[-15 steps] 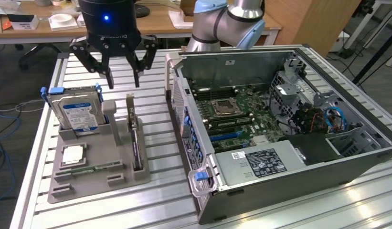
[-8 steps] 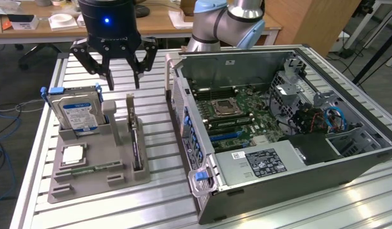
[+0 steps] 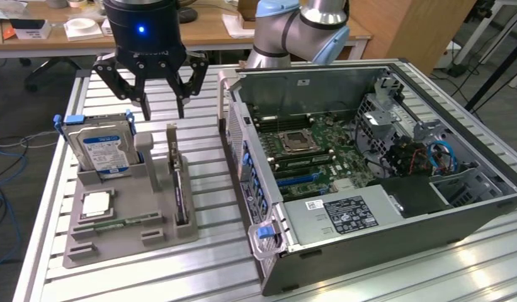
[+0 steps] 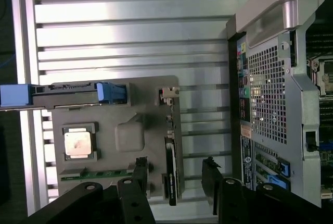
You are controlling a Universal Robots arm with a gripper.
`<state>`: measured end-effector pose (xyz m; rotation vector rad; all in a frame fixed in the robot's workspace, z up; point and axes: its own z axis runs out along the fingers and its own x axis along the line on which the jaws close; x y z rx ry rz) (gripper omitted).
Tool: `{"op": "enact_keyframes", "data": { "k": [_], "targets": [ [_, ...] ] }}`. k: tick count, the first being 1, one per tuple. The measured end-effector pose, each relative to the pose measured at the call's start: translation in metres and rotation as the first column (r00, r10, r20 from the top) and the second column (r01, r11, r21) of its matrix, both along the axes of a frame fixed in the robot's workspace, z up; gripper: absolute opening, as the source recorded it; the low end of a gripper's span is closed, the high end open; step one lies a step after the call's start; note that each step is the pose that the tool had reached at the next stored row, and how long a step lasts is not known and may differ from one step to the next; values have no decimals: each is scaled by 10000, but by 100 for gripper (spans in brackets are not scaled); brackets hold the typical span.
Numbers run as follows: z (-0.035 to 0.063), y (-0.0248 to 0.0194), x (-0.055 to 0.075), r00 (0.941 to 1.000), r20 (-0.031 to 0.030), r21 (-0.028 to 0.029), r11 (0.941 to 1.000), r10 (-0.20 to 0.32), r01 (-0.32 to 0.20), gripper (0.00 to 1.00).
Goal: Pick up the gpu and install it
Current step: 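Pick up the gpu and move the gpu toward the slot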
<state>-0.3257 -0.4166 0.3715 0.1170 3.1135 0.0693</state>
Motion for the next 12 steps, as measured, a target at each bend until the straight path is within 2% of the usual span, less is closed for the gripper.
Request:
{"op": "enact_keyframes", "data": {
  "k": [12],
  "targets": [
    [-24, -17, 0, 10000, 4, 3, 10000, 0, 0, 55]
  ]
}}
